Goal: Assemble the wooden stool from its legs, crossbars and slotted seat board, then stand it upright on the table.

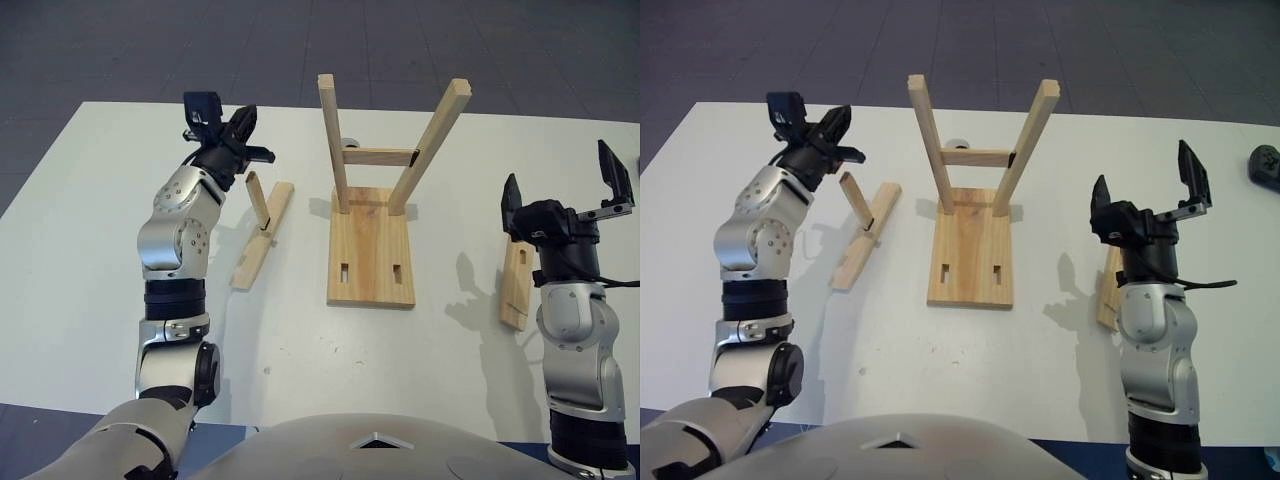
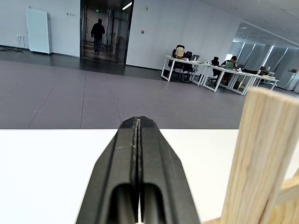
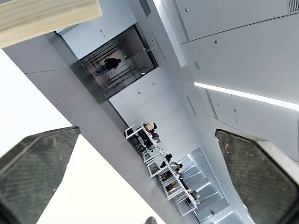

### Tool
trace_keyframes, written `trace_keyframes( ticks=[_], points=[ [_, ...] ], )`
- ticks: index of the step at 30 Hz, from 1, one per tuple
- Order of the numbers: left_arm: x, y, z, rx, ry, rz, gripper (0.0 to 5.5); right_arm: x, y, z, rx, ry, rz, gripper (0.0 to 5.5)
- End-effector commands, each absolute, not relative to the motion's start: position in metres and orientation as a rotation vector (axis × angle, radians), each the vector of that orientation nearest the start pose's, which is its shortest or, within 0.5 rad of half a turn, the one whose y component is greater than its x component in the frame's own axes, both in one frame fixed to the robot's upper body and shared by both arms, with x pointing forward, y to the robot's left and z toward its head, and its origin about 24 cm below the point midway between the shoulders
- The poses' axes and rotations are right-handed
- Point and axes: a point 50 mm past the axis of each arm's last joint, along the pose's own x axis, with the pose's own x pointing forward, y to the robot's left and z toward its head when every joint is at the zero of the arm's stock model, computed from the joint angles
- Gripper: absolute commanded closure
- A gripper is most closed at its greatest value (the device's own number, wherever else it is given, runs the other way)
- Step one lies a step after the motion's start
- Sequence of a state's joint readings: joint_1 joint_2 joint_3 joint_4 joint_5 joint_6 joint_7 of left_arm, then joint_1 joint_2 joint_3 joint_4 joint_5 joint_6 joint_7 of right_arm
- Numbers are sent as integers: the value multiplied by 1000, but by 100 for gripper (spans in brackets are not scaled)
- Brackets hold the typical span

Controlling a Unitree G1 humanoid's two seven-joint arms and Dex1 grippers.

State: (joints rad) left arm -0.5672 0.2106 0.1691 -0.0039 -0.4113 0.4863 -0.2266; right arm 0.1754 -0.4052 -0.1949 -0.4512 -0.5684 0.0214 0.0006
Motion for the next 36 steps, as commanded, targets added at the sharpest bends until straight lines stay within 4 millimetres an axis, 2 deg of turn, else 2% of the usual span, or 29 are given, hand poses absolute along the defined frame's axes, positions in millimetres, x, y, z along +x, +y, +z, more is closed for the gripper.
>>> trace_keyframes(
  ticks=[1,8,12,22,27,36],
  points=[
    [333,163,180,-198,-125,-334,546,210,-238,134,-1022,-249,-212,10],
    [331,165,155,-191,-49,-317,546,209,-238,134,-1024,-248,-212,10],
    [330,165,150,-190,-40,-309,546,212,-239,135,-1025,-254,-202,10],
    [330,164,171,-198,-135,-316,546,212,-239,135,-1024,-253,-202,10],
    [325,161,186,-206,-265,-336,546,211,-238,133,-1020,-249,-201,10],
    [326,163,187,-204,-290,-321,546,210,-237,133,-1017,-249,-195,10]
  ],
)
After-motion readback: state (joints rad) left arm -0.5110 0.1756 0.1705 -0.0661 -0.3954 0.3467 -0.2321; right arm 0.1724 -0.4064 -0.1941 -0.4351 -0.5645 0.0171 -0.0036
